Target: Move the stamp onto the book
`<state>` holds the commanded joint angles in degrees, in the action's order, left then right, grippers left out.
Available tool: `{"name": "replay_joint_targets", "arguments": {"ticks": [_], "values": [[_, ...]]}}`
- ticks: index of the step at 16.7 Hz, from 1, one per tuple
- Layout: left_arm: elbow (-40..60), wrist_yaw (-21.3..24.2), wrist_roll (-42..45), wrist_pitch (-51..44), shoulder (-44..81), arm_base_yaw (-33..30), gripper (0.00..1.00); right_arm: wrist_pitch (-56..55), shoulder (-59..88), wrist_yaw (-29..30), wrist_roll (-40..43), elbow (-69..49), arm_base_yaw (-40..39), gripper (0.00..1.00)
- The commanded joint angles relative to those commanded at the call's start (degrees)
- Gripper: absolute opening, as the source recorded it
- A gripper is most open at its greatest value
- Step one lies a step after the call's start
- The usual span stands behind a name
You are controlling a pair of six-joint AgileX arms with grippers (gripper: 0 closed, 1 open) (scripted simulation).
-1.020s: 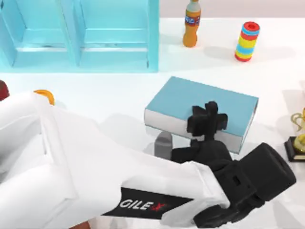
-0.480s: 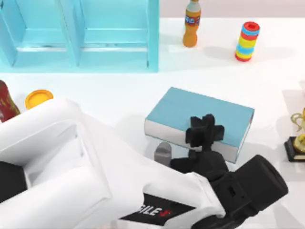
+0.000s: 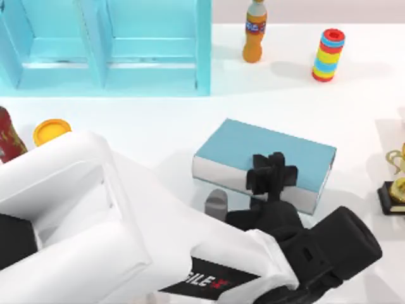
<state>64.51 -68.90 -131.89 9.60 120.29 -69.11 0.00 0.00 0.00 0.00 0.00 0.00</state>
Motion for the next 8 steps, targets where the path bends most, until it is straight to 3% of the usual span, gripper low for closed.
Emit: {"name": "replay_joint_targets", "arguments": {"ticks": [5, 8], "values": [[0.0, 0.0, 0.0, 0.0, 0.0, 0.0, 0.98, 0.0, 0.0, 0.0, 0.0, 0.0, 0.0, 1.0], [0.0, 0.0, 0.0, 0.0, 0.0, 0.0, 1.0, 0.0, 0.0, 0.0, 0.0, 0.0, 0.0, 1.0]]}}
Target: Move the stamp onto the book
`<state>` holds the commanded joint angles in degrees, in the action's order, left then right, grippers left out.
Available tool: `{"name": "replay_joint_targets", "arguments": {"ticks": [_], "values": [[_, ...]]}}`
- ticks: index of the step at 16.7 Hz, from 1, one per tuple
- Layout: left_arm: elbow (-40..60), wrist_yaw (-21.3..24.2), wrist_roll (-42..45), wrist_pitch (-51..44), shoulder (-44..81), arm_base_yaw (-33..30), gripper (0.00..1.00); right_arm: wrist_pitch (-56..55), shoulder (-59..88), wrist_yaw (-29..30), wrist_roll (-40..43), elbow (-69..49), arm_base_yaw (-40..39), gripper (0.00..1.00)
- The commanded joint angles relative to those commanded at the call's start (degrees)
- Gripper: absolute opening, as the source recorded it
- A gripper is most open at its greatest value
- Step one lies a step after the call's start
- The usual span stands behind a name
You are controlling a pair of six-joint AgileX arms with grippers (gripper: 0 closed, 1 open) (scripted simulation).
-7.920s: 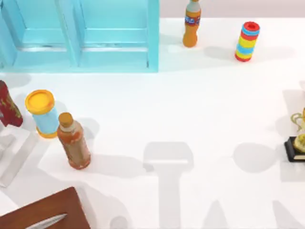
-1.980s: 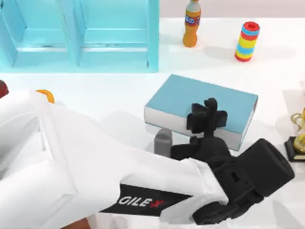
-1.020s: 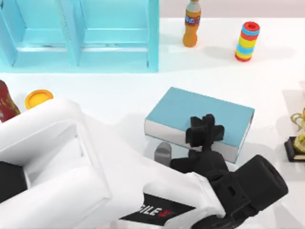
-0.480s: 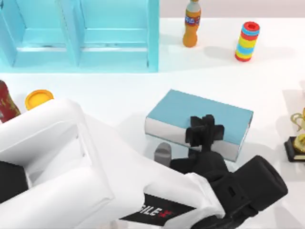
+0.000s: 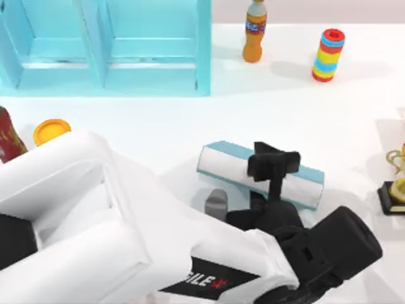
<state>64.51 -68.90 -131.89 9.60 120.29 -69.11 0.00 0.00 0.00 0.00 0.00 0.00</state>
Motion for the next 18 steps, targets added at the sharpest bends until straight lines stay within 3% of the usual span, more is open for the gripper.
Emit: {"name": "replay_joint_targets", "arguments": {"ticks": [10, 14, 18], "values": [[1.1, -0.5, -3.8, -3.6, 0.5, -1.4, 1.0, 0.0, 0.0, 0.0, 0.0, 0.0, 0.0, 1.0], [4.6, -1.6, -16.7, -16.3, 1.7, -5.7, 1.0, 0.0, 0.0, 0.0, 0.0, 0.0, 0.0, 1.0], [8.6, -2.4, -35.1, -36.1, 3.3, -11.2, 1.0, 0.0, 0.0, 0.0, 0.0, 0.0, 0.0, 1.0]]}}
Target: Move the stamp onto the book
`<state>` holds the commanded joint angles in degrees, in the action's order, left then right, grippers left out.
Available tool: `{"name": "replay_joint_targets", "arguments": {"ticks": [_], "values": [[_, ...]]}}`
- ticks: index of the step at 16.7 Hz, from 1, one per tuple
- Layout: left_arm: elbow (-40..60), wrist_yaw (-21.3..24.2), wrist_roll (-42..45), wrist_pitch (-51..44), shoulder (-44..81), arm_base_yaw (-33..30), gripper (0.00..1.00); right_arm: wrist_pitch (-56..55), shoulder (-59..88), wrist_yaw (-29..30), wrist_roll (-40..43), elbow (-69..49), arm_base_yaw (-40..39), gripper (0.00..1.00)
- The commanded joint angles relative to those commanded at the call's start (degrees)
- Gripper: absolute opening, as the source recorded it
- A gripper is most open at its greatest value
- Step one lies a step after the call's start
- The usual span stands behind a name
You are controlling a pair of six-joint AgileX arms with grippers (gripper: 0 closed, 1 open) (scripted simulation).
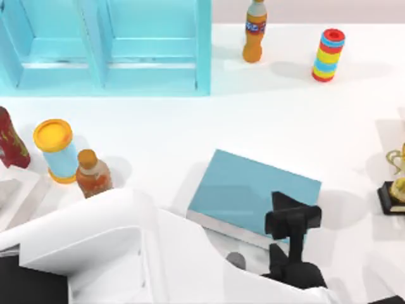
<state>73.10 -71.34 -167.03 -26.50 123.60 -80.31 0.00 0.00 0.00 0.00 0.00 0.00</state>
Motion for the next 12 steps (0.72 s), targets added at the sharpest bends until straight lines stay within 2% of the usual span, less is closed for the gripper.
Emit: {"name": "replay_joint_targets", "arguments": {"ticks": [7, 12], "values": [[5.5, -0.9, -30.1, -35.1, 2.1, -8.4, 1.0, 0.0, 0.0, 0.0, 0.0, 0.0, 0.0, 1.0], [7.2, -1.1, -39.9, -45.9, 2.6, -11.3, 1.0, 0.0, 0.0, 0.0, 0.0, 0.0, 0.0, 1.0]]}}
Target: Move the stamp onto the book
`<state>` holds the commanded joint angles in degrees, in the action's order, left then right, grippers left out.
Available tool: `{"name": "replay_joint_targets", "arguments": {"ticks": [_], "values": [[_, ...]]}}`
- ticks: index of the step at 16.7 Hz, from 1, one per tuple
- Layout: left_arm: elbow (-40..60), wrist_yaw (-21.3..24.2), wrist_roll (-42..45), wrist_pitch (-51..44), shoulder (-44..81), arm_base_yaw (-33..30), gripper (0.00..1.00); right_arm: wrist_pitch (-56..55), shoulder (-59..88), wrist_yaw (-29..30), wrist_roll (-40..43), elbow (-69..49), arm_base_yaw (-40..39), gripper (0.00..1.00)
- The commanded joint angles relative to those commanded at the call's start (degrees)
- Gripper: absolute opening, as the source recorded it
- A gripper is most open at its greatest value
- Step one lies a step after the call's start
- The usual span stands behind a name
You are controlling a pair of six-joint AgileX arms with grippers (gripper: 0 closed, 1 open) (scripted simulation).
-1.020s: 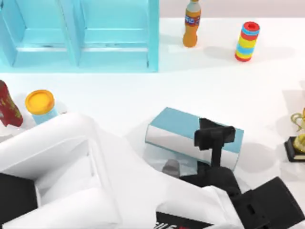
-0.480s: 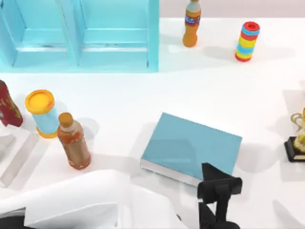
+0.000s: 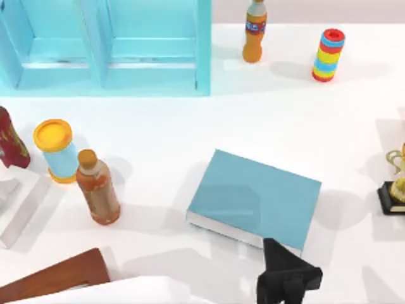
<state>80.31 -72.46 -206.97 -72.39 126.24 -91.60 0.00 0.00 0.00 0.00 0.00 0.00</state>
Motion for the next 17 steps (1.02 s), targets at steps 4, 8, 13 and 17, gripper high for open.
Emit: {"name": "replay_joint_targets", "arguments": {"ticks": [4, 8, 13, 17], "values": [[0.0, 0.0, -0.3, -0.3, 0.0, -0.1, 1.0, 0.0, 0.0, 0.0, 0.0, 0.0, 0.0, 1.0], [-0.1, 0.3, 1.1, 0.5, -1.1, 0.9, 1.0, 0.0, 0.0, 0.0, 0.0, 0.0, 0.0, 1.0], [-1.6, 3.2, 14.6, 8.1, -11.1, 7.3, 1.0, 0.0, 0.0, 0.0, 0.0, 0.0, 0.0, 1.0], [-4.7, 7.6, 33.5, 17.7, -24.3, 16.1, 1.0, 0.0, 0.0, 0.0, 0.0, 0.0, 0.0, 1.0]]}}
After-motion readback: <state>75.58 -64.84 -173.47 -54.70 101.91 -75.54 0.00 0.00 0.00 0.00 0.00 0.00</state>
